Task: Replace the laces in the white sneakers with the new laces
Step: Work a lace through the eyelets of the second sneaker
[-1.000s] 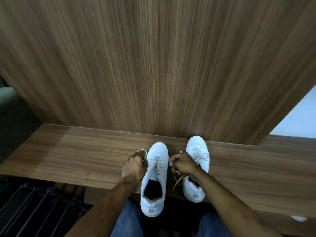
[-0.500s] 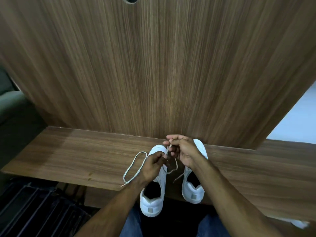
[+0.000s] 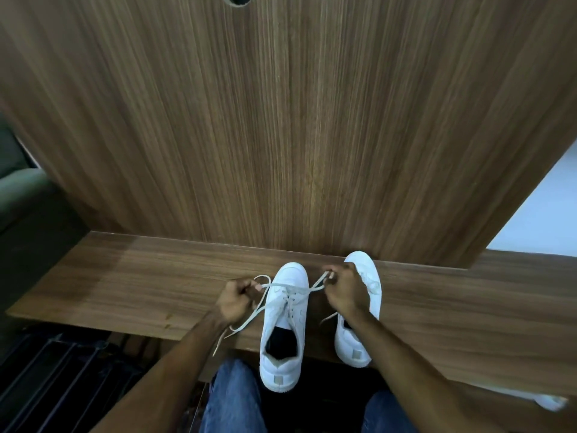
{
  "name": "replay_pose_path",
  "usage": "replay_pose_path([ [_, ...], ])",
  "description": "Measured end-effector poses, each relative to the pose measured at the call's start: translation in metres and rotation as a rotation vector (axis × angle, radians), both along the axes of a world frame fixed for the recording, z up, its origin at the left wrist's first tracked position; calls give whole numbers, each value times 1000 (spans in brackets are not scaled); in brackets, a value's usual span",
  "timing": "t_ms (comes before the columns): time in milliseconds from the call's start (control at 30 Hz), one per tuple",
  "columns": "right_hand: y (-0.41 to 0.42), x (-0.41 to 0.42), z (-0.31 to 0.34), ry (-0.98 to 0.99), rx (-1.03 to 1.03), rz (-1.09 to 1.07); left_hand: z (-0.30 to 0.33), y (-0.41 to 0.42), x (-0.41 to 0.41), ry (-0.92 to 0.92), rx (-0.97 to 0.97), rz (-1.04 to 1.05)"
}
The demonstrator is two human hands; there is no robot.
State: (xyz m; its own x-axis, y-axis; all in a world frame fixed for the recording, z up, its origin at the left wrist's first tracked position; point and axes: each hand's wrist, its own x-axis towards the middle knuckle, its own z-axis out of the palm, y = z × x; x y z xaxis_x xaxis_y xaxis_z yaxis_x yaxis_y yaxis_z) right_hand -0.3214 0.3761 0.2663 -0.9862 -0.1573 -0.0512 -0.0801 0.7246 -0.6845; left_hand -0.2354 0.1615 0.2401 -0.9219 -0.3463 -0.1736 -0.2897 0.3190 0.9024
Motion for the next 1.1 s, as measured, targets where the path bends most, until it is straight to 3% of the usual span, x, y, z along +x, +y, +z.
replay_pose_path([
  [67, -11, 11, 4, 106, 280, 181, 5, 18, -7, 45, 24, -74],
  [200, -27, 21, 6, 150, 324, 475, 2, 36, -18, 87, -63, -195],
  [300, -21, 17, 0, 171, 316, 431, -1, 38, -19, 102, -106, -171],
  [467, 15, -3, -8, 176, 328, 248, -11, 22, -4, 17, -4, -74],
  [600, 21, -3, -8, 210, 489, 183, -23, 15, 0, 13, 3, -33],
  [667, 16, 3, -12, 276, 579, 274, -23, 21, -3, 18, 32, -32],
  [733, 7, 11, -22, 335, 528, 463, -21, 30, -6, 33, 49, -68],
  [833, -11, 25, -31, 334, 289, 616, -20, 42, -10, 57, 33, -132],
  [933, -16, 27, -35, 333, 187, 556, -23, 42, -8, 57, 19, -139],
  [1100, -2, 19, -37, 169, 185, 463, -36, 30, -2, 13, 87, -115],
])
